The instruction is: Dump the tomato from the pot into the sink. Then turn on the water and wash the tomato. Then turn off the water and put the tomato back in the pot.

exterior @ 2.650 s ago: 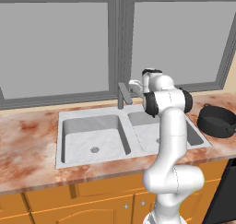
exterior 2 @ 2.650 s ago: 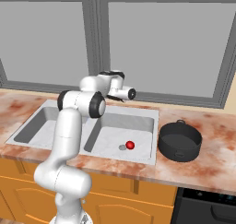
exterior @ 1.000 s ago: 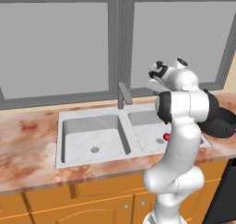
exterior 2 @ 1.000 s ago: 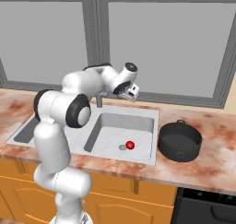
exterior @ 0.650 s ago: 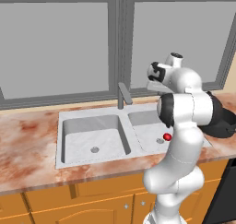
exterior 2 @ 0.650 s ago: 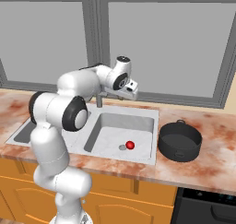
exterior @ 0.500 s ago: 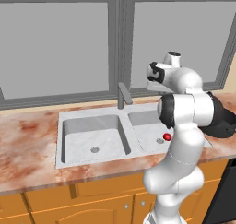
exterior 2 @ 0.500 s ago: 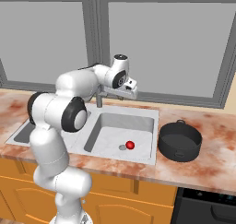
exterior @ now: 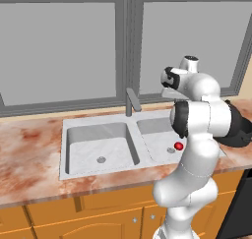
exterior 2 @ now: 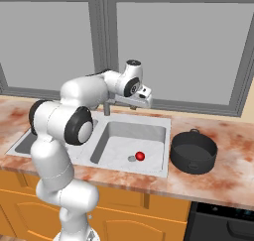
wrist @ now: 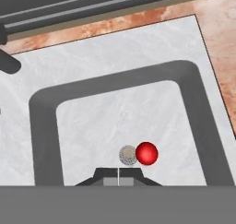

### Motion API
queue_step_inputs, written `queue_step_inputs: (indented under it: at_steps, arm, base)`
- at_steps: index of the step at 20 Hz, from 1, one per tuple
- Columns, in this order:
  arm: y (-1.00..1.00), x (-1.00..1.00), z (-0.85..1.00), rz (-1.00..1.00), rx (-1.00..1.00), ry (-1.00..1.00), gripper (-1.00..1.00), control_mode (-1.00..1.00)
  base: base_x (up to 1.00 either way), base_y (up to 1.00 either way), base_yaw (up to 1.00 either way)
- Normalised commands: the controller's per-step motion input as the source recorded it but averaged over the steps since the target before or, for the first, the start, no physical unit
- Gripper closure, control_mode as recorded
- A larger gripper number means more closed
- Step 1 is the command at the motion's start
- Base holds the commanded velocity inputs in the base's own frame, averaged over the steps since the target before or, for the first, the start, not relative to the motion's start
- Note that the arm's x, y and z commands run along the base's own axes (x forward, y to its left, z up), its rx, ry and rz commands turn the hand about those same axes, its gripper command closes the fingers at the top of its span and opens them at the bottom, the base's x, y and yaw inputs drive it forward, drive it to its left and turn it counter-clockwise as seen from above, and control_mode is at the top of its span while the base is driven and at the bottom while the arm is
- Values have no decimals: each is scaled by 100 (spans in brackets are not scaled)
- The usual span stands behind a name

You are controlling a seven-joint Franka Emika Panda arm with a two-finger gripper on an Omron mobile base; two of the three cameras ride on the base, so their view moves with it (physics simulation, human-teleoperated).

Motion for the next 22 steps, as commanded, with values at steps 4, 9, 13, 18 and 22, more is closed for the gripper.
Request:
queue_step_inputs:
  at_steps: [4, 9, 13, 18, 22]
  arm:
    - [-1, -7, -8, 0, -4, 0, -100, -100]
    - [0, -11, -1, 0, 0, -1, -100, -100]
    - [-11, -32, -6, 1, 0, -12, -100, -100]
    - [-13, -43, -28, 4, -5, -3, -100, -100]
    - [-21, -27, -27, 8, -8, 1, -100, -100]
  base:
    - [0, 0, 0]
    - [0, 0, 0]
    - [0, 0, 0]
    - [0, 0, 0]
    - [0, 0, 0]
